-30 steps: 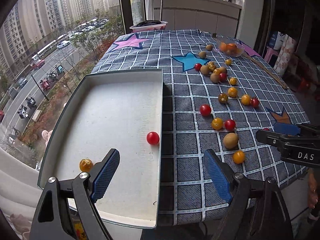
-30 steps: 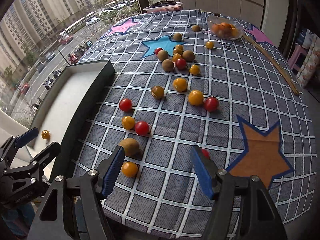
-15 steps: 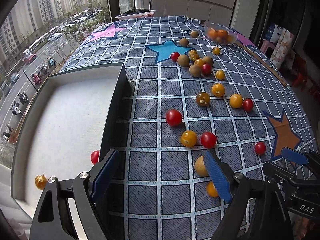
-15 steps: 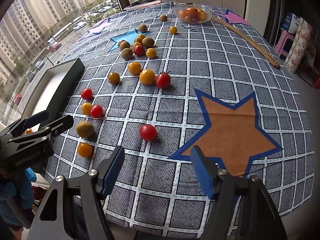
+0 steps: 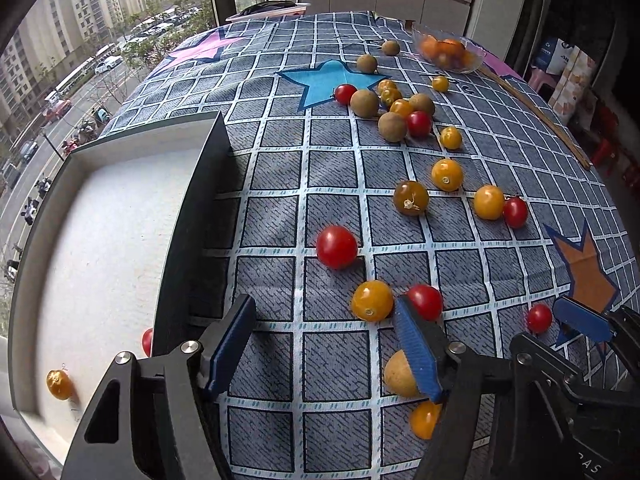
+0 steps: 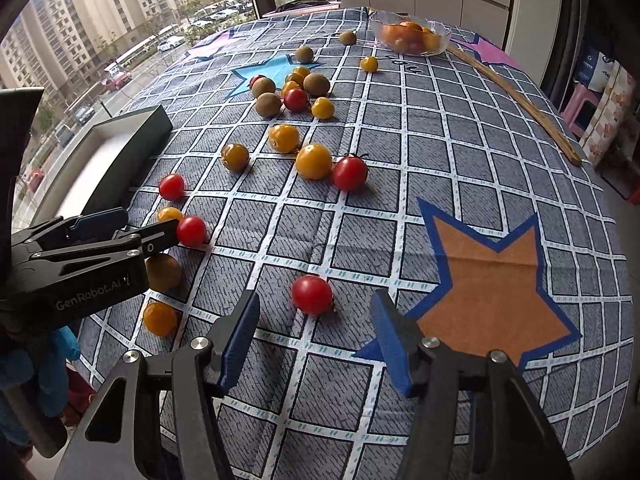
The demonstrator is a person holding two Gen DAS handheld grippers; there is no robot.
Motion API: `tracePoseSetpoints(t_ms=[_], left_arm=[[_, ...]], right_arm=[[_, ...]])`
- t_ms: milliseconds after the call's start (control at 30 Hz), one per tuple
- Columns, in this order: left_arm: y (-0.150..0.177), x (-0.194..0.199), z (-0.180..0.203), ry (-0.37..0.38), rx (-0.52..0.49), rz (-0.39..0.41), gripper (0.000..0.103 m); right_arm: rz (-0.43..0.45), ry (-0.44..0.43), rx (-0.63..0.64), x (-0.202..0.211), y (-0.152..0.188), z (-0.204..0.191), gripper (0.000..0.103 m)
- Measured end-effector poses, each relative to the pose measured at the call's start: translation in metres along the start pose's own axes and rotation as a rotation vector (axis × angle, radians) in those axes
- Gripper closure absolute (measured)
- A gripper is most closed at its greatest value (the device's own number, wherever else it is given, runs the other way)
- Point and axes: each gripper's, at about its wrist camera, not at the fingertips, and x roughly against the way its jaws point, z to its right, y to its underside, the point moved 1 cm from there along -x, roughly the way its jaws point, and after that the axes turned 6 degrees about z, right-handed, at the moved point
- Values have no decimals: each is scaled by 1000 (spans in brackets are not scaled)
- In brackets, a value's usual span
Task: Organize fruits
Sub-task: 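Move both open tools back to the tomatoes on the cloth, then grasp a yellow cherry tomato with the left tool while the right tool grasps a red one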
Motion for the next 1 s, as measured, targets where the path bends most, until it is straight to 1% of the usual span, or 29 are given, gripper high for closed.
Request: tracePoseSetpoints(t_ms=[33, 100, 133, 200, 233, 267, 300, 333, 467, 667, 867, 1000], left_arm=[[0, -2, 2, -5, -9, -5, 42], [-1, -2, 7, -16, -27, 9, 43], [-1, -2, 8, -7, -28, 11, 49], [-2, -1, 12, 5, -34, 14, 59], [-2, -1, 14, 11, -41, 16, 67], [-2, 0, 15, 18, -47, 19, 72], [-2, 1, 17, 21, -54, 21, 81], [-1, 2, 18, 21, -59, 22, 82], [4, 9, 13, 67, -34, 24, 82], [10, 34, 1, 91, -21, 58, 82], [18, 60, -17, 88, -10, 95, 82], [24, 76, -35, 80, 12, 121, 82]], right_arm=[[2, 4, 6, -1, -1, -1, 45], [5, 13, 20, -3, -2, -3, 47], [7, 18, 25, -3, -3, -4, 49], [9, 34, 37, -4, -4, -7, 55], [10, 42, 42, -5, -5, -7, 61], [10, 44, 45, -4, -5, -8, 71], [9, 34, 42, -4, -6, -8, 78], [6, 29, 38, -4, -6, -8, 83], [4, -18, 4, -2, -4, -3, 83], [4, -59, -24, 8, 2, 1, 82], [10, -92, -36, 21, 0, -6, 82], [12, -109, -23, 28, -2, -17, 82]])
